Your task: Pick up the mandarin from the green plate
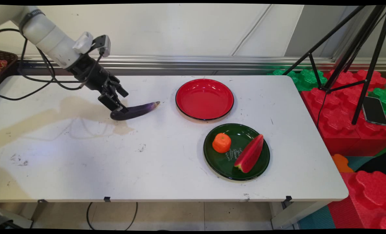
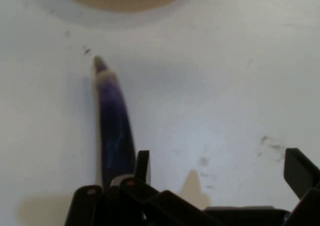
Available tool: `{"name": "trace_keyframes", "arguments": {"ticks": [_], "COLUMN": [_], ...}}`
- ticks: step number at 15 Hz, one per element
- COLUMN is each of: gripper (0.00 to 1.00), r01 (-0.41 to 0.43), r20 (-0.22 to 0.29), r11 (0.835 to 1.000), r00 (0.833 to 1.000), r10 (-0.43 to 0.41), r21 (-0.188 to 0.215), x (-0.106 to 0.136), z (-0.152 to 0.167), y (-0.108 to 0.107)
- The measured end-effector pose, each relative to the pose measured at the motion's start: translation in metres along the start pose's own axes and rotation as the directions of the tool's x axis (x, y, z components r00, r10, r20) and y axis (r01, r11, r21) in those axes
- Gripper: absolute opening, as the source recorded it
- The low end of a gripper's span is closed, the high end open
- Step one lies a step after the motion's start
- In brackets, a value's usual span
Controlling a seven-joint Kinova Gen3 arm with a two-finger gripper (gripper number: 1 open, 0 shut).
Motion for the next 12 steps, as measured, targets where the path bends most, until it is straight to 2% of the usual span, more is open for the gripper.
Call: {"name": "trace_keyframes", "arguments": {"ticks": [6,12], "gripper": [1.00,1.00], "r01": [-0.084,-0.167], "r20": [-0.068,-0.119], "r11": [0.994,0.979], "r00": [0.995,0.981], "r10": [0.079,0.153], "r21": [-0.077,-0.117], "x": [0.023,0.048], "z": [-0.022,-0.023], "y": [0.032,0.055]}}
